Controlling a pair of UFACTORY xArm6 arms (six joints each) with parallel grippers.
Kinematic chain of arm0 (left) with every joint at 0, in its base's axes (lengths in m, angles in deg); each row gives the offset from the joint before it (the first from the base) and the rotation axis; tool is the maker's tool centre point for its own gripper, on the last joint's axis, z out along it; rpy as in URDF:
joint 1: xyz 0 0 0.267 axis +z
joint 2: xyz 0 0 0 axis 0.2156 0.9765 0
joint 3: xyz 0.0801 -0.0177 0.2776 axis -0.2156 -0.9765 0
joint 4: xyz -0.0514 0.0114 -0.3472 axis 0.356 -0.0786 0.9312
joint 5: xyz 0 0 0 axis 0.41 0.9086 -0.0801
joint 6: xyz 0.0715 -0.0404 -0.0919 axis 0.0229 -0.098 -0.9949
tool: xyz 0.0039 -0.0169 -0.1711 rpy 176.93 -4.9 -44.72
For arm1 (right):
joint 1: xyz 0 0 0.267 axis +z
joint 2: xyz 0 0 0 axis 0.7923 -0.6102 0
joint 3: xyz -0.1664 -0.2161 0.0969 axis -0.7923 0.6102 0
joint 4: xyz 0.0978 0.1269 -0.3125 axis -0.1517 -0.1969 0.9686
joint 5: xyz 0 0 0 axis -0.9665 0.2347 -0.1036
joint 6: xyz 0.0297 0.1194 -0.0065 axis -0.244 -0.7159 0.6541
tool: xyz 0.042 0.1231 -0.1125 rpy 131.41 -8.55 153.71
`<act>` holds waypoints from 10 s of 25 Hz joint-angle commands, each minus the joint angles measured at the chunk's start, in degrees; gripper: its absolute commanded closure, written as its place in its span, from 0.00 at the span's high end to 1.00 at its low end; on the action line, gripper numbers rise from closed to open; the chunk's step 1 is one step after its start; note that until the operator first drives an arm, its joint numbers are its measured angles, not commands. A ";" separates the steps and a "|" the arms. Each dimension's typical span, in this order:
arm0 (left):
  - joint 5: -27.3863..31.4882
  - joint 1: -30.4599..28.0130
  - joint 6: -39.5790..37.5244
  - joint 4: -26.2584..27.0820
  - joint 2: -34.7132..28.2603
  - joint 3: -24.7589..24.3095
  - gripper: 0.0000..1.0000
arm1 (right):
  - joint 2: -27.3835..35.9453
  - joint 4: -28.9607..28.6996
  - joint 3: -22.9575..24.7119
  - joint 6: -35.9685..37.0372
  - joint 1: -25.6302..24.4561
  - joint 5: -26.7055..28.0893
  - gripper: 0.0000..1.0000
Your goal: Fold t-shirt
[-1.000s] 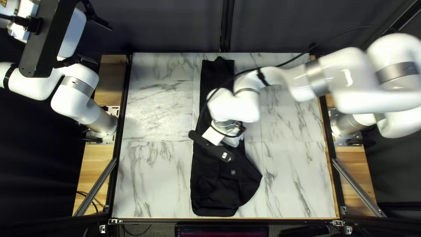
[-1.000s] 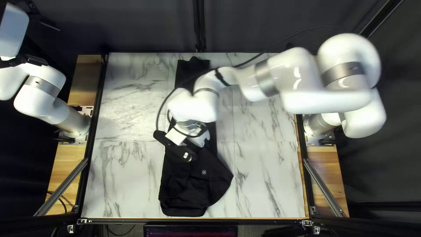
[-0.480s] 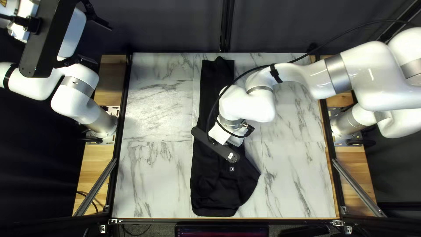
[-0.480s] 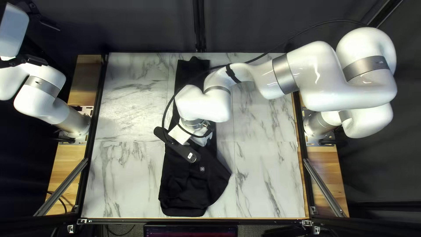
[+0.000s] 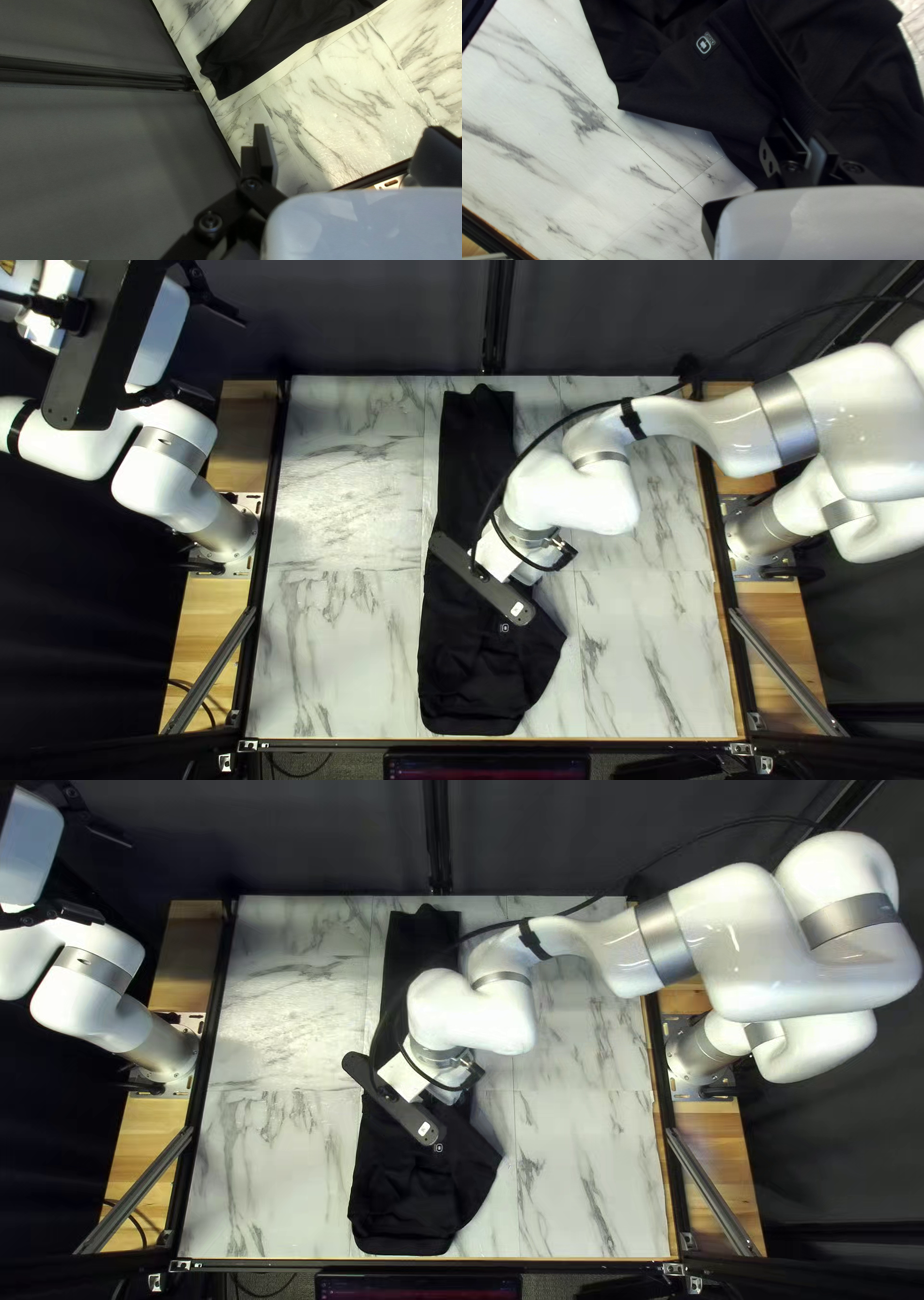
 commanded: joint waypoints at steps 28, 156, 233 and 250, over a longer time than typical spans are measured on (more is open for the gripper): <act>0.00 0.00 0.00 0.00 0.00 0.00 1.00 | -9.85 4.71 -8.53 -0.95 -0.84 -1.75 1.00; 0.00 0.00 0.00 0.00 0.00 0.00 1.00 | -36.46 34.55 -47.85 -77.57 18.76 25.00 0.00; 0.00 0.00 0.00 0.00 0.00 0.00 1.00 | 42.31 42.91 36.61 -115.25 8.43 -15.23 1.00; 0.00 0.00 0.00 0.00 0.00 0.00 1.00 | 70.12 26.59 26.41 -79.67 4.66 21.36 1.00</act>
